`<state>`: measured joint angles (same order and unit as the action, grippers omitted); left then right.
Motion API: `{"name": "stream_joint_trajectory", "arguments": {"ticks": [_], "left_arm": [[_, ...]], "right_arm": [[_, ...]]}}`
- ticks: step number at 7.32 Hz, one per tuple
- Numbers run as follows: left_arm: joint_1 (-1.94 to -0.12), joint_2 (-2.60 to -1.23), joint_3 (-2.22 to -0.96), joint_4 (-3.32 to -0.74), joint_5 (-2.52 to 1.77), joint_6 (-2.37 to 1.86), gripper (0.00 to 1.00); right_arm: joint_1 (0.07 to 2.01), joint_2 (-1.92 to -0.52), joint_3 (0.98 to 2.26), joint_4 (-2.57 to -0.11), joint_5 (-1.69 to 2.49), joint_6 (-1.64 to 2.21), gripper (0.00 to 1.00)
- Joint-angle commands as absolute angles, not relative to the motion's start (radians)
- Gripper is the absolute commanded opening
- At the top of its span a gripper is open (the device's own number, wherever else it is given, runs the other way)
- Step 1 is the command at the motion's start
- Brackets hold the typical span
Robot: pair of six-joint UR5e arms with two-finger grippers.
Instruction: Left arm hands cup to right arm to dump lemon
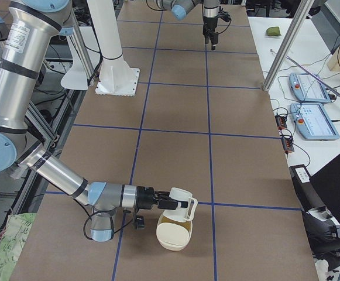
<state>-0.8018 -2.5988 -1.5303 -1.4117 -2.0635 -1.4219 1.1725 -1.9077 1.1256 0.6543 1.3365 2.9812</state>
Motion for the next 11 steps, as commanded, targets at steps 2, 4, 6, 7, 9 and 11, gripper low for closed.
{"name": "stream_joint_trajectory", "arguments": {"ticks": [2, 4, 6, 7, 9, 11], "left_arm": [[-0.808, -2.609, -1.528, -1.393, -2.062, -1.402, 1.0], [-0.808, -2.612, -1.516, -1.397, -2.063, -1.401, 1.0], [-0.81, -2.615, -1.506, -1.405, -2.066, -1.394, 1.0], [-0.81, -2.615, -1.488, -1.408, -2.066, -1.362, 1.0], [-0.819, -2.615, -1.465, -1.41, -2.066, -1.341, 1.0], [-0.86, -2.618, -1.451, -1.422, -2.072, -1.287, 1.0]], "right_arm": [[1.175, -1.896, 1.124, 0.69, 1.339, 3.079, 0.22], [1.173, -1.878, 1.205, 0.561, 1.341, 3.038, 0.16], [1.154, -1.867, 1.358, 0.34, 1.342, 2.844, 0.2], [1.137, -1.829, 1.391, 0.3, 1.342, 2.654, 0.24], [1.08, -1.694, 1.394, 0.191, 1.336, 2.362, 0.24], [0.991, -1.492, 1.4, -0.022, 1.304, 1.872, 0.24]]}}
